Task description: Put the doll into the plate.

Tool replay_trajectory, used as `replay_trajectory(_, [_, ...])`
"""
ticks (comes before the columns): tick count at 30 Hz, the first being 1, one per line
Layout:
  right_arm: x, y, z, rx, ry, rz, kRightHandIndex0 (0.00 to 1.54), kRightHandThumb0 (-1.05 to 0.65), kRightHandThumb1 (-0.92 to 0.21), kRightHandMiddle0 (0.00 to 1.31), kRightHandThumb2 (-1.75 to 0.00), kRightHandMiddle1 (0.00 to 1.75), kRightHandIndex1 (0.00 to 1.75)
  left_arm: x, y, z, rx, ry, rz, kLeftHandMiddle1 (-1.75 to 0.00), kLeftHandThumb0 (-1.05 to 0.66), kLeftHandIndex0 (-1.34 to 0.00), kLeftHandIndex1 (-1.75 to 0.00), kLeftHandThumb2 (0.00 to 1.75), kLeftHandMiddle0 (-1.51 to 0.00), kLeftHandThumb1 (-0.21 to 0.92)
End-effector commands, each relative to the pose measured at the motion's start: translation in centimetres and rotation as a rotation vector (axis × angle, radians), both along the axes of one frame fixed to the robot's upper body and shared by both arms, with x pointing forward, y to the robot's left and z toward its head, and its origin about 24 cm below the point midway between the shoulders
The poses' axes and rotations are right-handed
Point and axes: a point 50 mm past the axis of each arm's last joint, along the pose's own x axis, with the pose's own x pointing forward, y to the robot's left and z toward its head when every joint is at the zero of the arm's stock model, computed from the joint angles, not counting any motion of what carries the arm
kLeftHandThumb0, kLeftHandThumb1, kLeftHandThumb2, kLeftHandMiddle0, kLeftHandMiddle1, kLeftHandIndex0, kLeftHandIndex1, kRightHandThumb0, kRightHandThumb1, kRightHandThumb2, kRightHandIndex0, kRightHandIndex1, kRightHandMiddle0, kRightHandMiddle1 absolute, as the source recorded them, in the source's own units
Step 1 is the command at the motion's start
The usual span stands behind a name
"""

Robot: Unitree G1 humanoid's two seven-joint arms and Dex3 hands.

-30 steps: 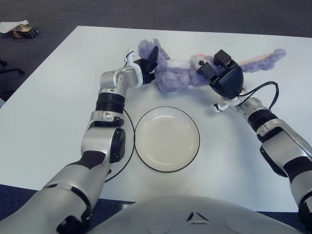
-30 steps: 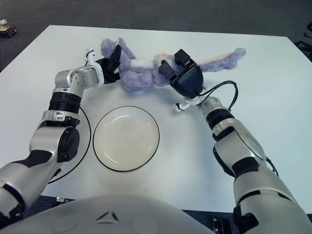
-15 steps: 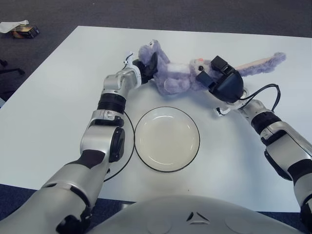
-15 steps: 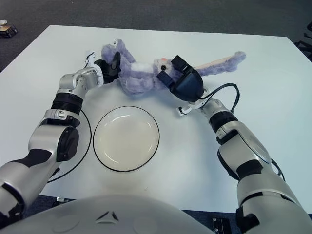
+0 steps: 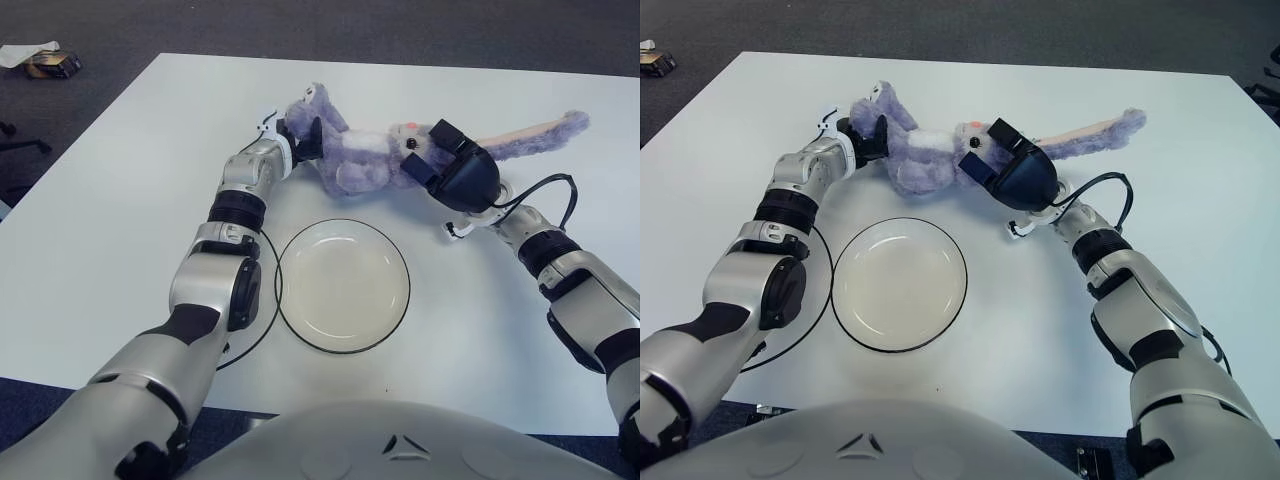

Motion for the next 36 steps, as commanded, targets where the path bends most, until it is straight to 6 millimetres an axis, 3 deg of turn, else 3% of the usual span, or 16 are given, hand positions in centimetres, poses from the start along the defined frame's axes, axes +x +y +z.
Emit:
replay_trajectory(1, [-0.3, -0.5, -0.3, -0.021, 0.008, 0.002, 0.69, 0.0, -0.18, 0.52, -1.47, 1.75, 1.69, 0.2, -0.1, 0.6, 0.031, -0.047, 0.031, -1.74, 0.0, -0.54, -1.74, 1.41, -0.56, 0.24])
replay_trajectory(3, [-0.3, -0.5, -0.4, -0.015, 0.013, 0.001, 0.69, 0.0, -0.18, 0.52, -1.47, 1.75, 1.7, 0.2, -0.1, 0.6, 0.037, -0.072, 0.037, -1.74, 0.0, -0.57, -1.75, 1.46, -0.59, 0.2])
replay_trajectory(6, [-0.3, -0.5, -0.4, -0.007, 0.02, -0.001, 0.69, 0.0, -0.18, 0.52, -1.46, 1.75, 1.69, 0.1, -0.1, 0.7, 0.038, -0.104, 0.04, -1.67, 0.0, -0.56, -1.75, 1.54, -0.77, 0.11])
replay_trajectory(9, [-0.3, -0.6, -0.6, 0.021, 0.049, -0.004, 0.7, 0.0, -0.19, 0.51, -1.45, 1.75, 1.69, 0.0, -0.1, 0.8, 0.031, -0.16, 0.039, -1.61, 0.0, -0.59, -1.75, 1.58, -0.85, 0.05])
replay_trajectory(19, [-0.2, -0.9, -1.5, 0.145, 0.21, -0.009, 0.73, 0.0, -0.18, 0.48, -1.47, 1.75, 1.7, -0.2, -0.1, 0.8, 0.039, -0.252, 0.052, -1.58, 0.0, -0.62, -1.75, 1.62, -0.9, 0.0])
replay_trajectory(22, [-0.2, -1.6, -2.4, 0.297, 0.479, -0.063, 0.76, 0.0, -0.14, 0.51, -1.51, 1.75, 1.69, -0.6, 0.1, 1.0, 0.107, -0.333, 0.074, -1.58, 0.0, -0.64, -1.75, 1.64, -0.91, -0.02])
replay_trajectory(26, [-0.1, -2.3, -2.4, 0.38, 0.635, -0.103, 0.75, 0.0, -0.14, 0.5, -1.52, 1.75, 1.73, -0.8, 0.2, 1.1, 0.13, -0.375, 0.09, -1.59, 0.0, -0.64, -1.75, 1.65, -0.92, -0.02])
replay_trajectory(30, [-0.3, -3.2, -0.4, 0.418, 0.788, -0.113, 0.7, 0.0, -0.2, 0.46, -1.46, 1.74, 1.74, -1.1, 0.5, 1.3, 0.127, -0.442, 0.129, -1.59, 0.0, -0.65, -1.75, 1.66, -0.92, -0.03])
replay_trajectory(36, [-0.2, -4.1, 1.0, 0.505, 1.029, -0.127, 0.67, -0.01, -0.27, 0.4, -1.38, 1.73, 1.74, -1.7, 0.7, 1.7, 0.188, -0.551, 0.175, -1.61, 0.0, -0.65, -1.75, 1.66, -0.91, -0.03])
